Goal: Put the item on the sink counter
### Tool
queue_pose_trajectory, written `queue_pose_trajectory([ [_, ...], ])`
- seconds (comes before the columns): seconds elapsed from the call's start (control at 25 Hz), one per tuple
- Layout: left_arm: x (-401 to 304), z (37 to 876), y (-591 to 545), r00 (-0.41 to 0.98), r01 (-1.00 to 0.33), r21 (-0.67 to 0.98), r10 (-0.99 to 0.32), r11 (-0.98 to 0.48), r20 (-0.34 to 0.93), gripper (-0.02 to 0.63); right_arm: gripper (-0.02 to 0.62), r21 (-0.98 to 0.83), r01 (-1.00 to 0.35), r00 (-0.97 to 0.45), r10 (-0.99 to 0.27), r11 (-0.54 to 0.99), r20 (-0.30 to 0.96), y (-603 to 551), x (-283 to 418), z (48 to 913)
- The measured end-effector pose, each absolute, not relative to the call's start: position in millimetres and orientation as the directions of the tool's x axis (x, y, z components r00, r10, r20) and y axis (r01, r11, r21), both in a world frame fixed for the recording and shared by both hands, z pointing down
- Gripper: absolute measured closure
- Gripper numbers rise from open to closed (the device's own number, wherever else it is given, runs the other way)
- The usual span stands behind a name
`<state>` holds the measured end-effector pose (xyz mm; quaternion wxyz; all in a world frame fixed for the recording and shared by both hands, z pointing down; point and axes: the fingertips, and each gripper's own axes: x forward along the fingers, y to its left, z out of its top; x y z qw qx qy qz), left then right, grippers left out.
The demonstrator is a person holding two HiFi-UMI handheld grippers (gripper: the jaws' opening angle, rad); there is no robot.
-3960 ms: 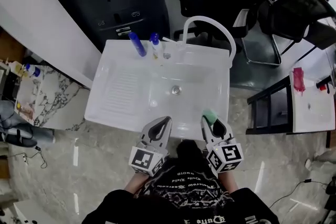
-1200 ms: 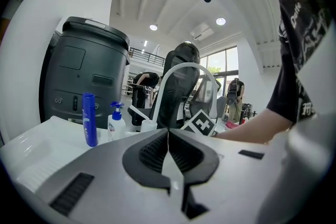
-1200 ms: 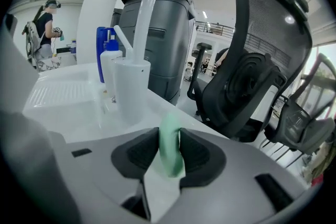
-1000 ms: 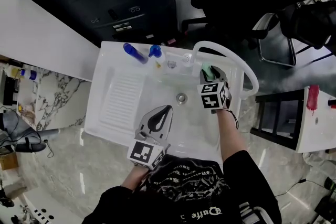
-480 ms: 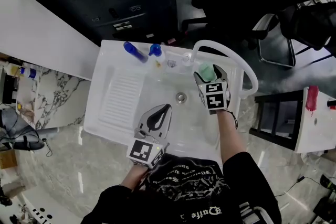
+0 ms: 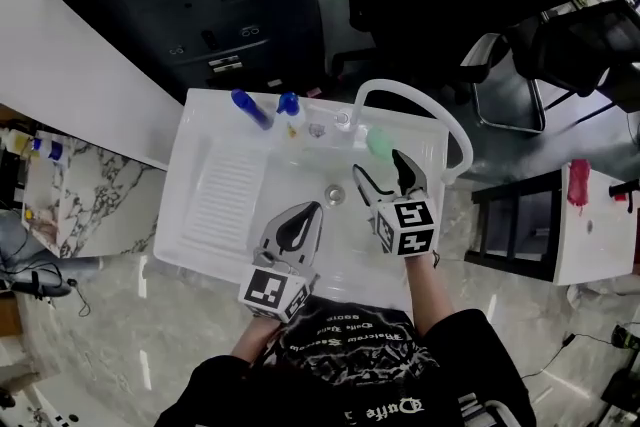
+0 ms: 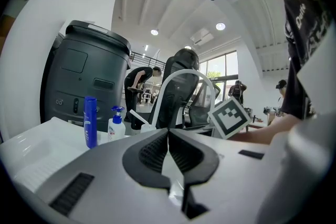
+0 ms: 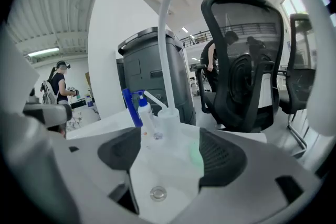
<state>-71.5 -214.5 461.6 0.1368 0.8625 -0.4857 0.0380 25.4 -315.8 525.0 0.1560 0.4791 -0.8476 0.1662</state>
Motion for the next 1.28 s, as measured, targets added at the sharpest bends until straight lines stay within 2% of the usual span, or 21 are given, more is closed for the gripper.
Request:
queue_pose_trajectory([
  [0.52, -60.3, 451.9, -190.0, 0.565, -0.818, 0.221, -0.814, -0.531, 0.136, 0.598, 0.278, -0.121, -0.872, -0.487, -0.818, 0.475, 0.307, -227.3, 43.2, 466.2],
  [0.72, -53.5, 455.9, -178.7, 0.584, -0.806, 0.218, -0.800, -0.550, 0.141, 0.597, 0.287, -0.082, -0.854, -0.510, -0.794, 0.514, 0.331, -191.3, 43.0, 474.5],
  [0.92, -49.5, 464.1, -170.8, 0.594, -0.800, 0.219, -0.789, -0.559, 0.157, 0.597, 0.308, -0.080, -0.870, -0.480, -0.801, 0.486, 0.357, -176.5, 54.5, 483.0],
  [1.04, -48.2, 463.0, -169.4, 0.596, -0.798, 0.217, -0.788, -0.562, 0.153, 0.597, 0.346, -0.046, -0.875, -0.466, -0.812, 0.482, 0.351, -176.6, 58.2, 480.0],
  [1.28, -44.4, 458.7, -168.8, 0.601, -0.794, 0.216, -0.787, -0.568, 0.139, 0.597, 0.504, -0.030, -0.904, -0.412, -0.850, 0.426, 0.327, -181.9, 66.3, 471.2],
])
